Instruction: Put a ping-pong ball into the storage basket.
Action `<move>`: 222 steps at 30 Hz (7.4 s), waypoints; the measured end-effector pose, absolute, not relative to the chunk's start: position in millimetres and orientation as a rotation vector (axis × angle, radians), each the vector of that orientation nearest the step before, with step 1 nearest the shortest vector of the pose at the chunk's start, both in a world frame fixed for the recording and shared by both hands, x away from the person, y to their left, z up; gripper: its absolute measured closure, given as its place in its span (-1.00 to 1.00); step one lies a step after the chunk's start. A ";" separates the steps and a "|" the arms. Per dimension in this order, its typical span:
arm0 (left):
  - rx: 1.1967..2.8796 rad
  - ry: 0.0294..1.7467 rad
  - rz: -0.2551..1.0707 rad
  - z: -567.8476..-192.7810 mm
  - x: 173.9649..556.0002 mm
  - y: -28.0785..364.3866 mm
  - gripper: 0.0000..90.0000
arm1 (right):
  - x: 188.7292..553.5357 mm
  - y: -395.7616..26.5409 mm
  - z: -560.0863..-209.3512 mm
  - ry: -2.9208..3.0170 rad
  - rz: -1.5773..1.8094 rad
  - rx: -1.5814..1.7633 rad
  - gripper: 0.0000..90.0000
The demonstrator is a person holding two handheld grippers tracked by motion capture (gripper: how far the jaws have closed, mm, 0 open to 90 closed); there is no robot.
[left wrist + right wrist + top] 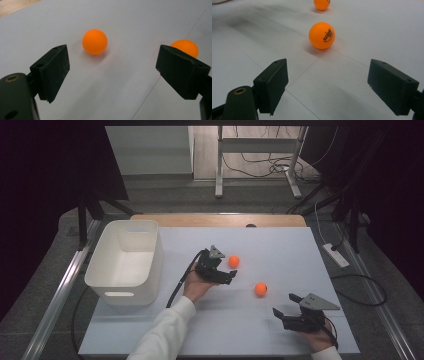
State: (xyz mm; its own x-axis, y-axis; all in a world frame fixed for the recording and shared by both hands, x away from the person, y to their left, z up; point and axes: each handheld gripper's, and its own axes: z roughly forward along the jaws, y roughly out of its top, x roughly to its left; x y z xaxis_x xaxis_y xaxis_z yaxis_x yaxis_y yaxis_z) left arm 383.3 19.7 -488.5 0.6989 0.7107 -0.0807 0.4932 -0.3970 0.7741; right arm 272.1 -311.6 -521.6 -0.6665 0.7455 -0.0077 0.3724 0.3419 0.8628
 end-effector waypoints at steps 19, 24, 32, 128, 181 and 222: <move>2.091 0.957 0.318 -494.9 401.4 14.4 -0.72 | 272.7 -311.8 -521.4 2.209 1.259 0.983 -0.63; 2.049 0.982 0.273 -495.6 407.6 14.5 -0.72 | 272.8 -312.2 -521.5 2.207 1.260 0.986 -0.63; 2.060 0.991 0.291 -496.5 414.3 10.6 -0.71 | 272.9 -312.6 -521.4 2.204 1.260 0.987 -0.62; 2.144 1.002 0.217 -513.8 455.6 3.4 0.13 | 268.5 -319.3 -520.1 2.182 1.244 1.007 -0.62; 1.958 0.880 0.239 -427.3 378.5 73.0 0.12 | 253.5 -332.5 -515.3 2.115 1.252 1.082 -0.61; 1.877 0.864 0.332 -409.7 345.7 101.9 0.12 | 257.0 -330.6 -513.2 2.112 1.263 1.082 -0.61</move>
State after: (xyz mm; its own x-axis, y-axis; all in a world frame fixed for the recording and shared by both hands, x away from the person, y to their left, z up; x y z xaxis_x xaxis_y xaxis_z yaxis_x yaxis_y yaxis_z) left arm 345.7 101.9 -409.7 0.7069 0.6924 -0.1447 0.4176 -0.2434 0.8754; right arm 257.0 -330.6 -513.2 -0.5913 0.8063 0.0149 0.3945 0.2731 0.8774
